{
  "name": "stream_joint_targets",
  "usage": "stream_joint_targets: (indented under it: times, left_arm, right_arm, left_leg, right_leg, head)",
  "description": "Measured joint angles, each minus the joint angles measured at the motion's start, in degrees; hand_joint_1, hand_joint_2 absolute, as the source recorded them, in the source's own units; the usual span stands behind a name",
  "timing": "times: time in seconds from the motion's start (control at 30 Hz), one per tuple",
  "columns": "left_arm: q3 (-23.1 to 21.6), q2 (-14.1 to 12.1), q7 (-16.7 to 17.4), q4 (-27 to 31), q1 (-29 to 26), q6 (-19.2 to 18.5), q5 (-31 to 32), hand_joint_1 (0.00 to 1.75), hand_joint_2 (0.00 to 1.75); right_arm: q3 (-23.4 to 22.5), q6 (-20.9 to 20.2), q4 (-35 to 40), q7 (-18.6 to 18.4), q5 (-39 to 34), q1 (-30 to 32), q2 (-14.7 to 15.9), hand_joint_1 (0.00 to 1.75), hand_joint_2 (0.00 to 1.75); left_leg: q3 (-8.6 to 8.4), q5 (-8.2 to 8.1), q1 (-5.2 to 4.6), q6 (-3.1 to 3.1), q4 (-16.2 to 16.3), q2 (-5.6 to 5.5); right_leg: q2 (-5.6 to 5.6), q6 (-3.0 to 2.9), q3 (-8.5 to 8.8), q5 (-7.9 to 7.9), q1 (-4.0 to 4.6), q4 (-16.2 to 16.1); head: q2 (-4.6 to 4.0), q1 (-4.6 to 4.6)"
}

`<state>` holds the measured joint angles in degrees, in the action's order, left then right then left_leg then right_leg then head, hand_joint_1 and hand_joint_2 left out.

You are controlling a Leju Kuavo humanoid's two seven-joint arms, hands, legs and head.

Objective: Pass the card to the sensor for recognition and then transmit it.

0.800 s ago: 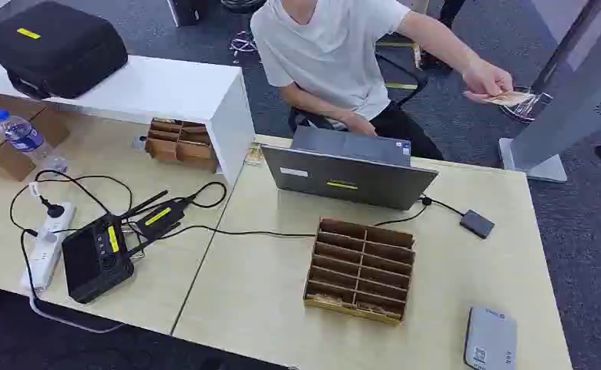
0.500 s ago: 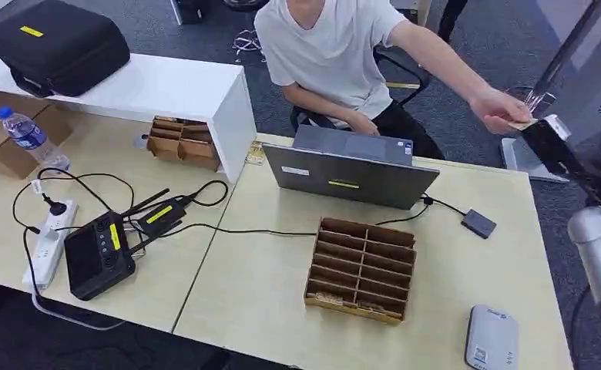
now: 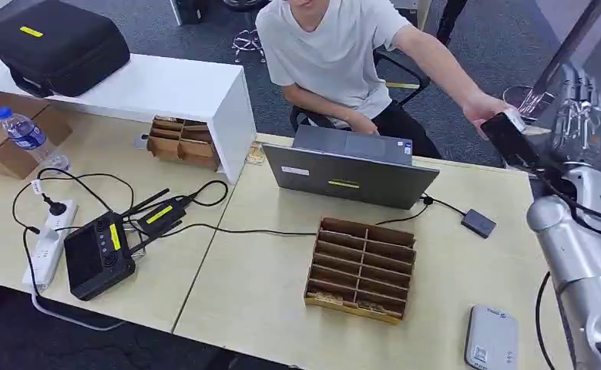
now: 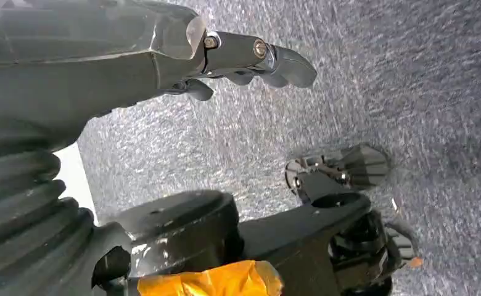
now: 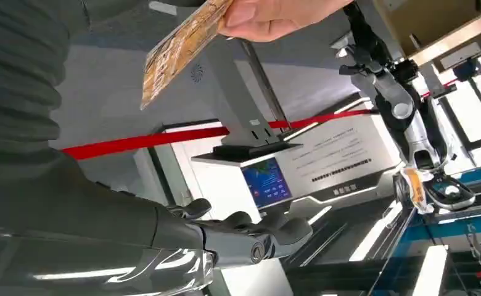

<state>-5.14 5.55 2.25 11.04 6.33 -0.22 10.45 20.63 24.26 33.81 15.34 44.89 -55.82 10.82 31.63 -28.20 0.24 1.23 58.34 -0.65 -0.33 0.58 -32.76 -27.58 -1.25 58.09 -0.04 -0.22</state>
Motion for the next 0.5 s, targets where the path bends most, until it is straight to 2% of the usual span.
stream_joint_targets:
  times: [0.2, 0.23, 0.27, 0.5]
  left_arm:
    - [0.0, 0.07, -0.02, 0.02, -0.19, -0.91, -0.22, 0.0, 1.75]
    - [0.0, 0.07, -0.02, 0.0, -0.21, -1.2, -0.41, 0.0, 1.75]
    - [0.0, 0.09, -0.02, 0.02, -0.24, -1.68, -0.63, 0.0, 1.75]
    - [0.02, 0.28, -0.76, 0.0, -0.57, -3.39, -1.4, 0.0, 1.75]
  right_arm:
    - [0.0, -0.24, -0.48, 0.39, -1.16, 0.01, -0.26, 0.0, 1.75]
    - [0.0, -0.24, -0.48, 0.41, -1.16, 0.0, -0.26, 0.3, 1.75]
    - [0.0, -0.24, -0.48, 0.46, -1.2, 0.0, -0.26, 1.75, 1.75]
    - [0.0, -0.7, -0.48, 2.14, -3.34, 0.02, -0.28, 1.75, 1.75]
  left_leg:
    - [0.0, 0.0, -0.01, 0.0, 0.0, 0.0]
    - [0.0, 0.0, -0.01, 0.0, 0.01, 0.0]
    - [0.0, 0.0, -0.01, 0.0, 0.01, 0.0]
    - [0.01, 0.0, -0.01, 0.0, 0.01, 0.0]
  right_leg:
    - [0.0, 0.0, -0.01, 0.0, -0.01, 0.0]
    - [0.0, 0.0, -0.01, 0.0, -0.01, 0.0]
    - [0.0, 0.0, -0.01, 0.0, -0.01, 0.0]
    - [0.0, 0.0, -0.03, 0.0, -0.01, 0.0]
  head:
    - [0.0, -0.02]
    - [0.0, -0.02]
    - [0.0, 0.0]
    - [0.0, -0.02]
